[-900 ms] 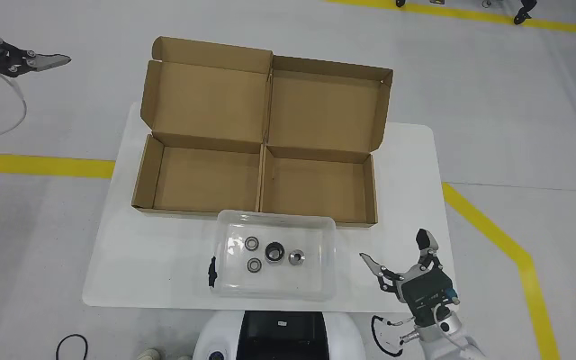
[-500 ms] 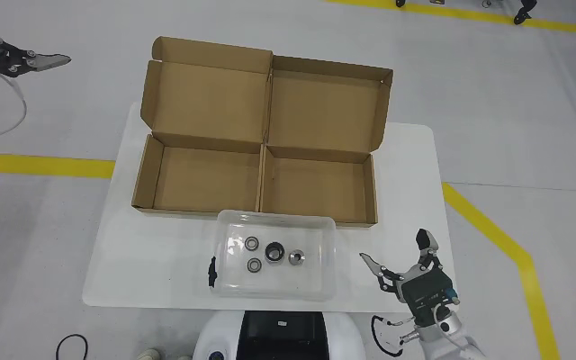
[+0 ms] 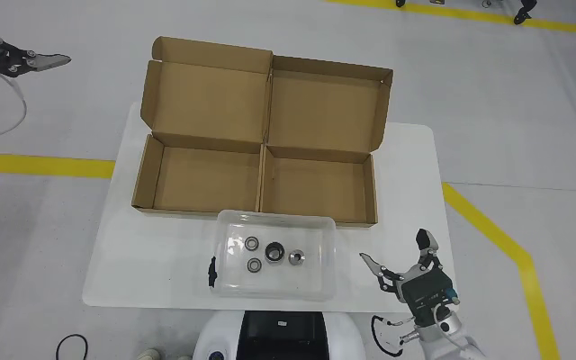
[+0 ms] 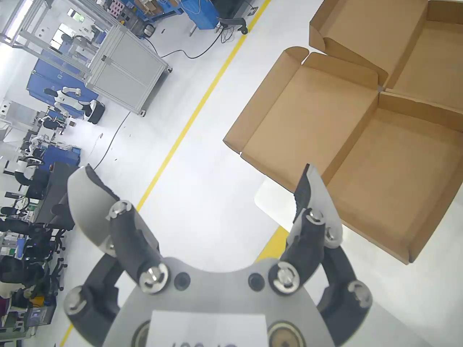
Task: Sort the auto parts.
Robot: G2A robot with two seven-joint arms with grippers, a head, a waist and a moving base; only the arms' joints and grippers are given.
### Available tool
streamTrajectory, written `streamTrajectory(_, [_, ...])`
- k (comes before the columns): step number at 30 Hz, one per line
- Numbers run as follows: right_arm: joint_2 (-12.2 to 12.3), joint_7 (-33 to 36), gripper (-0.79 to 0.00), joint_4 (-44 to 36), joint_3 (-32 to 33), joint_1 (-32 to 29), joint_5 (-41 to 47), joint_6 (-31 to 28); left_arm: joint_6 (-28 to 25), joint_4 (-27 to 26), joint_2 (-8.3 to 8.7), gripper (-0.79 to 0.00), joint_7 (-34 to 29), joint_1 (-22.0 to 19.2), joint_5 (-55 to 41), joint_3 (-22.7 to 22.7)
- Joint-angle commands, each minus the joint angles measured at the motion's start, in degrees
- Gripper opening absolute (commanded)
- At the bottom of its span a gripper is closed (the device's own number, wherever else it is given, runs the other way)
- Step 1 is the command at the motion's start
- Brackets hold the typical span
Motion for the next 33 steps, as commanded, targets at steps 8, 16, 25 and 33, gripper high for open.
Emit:
streamTrajectory(8, [0.2,1.5,0.0,0.9,-1.2,2.8,-1.4,-1.9,0.0,0.0,0.0,0.0,0.0,0.0,0.0,0.0])
streamTrajectory(16, [1.4,5.4,0.0,3.7,-4.1,10.2,-4.1,-15.3,0.0,0.0,0.0,0.0,0.0,0.0,0.0,0.0])
streamTrajectory(25, [2.5,13.7,0.0,6.0,-10.0,21.8,-4.8,-32.1,0.0,0.0,0.0,0.0,0.0,0.0,0.0,0.0])
streamTrajectory(33, [2.1,23.6,0.0,9.8,-14.3,28.8,3.7,-32.2,0.0,0.0,0.0,0.0,0.0,0.0,0.0,0.0])
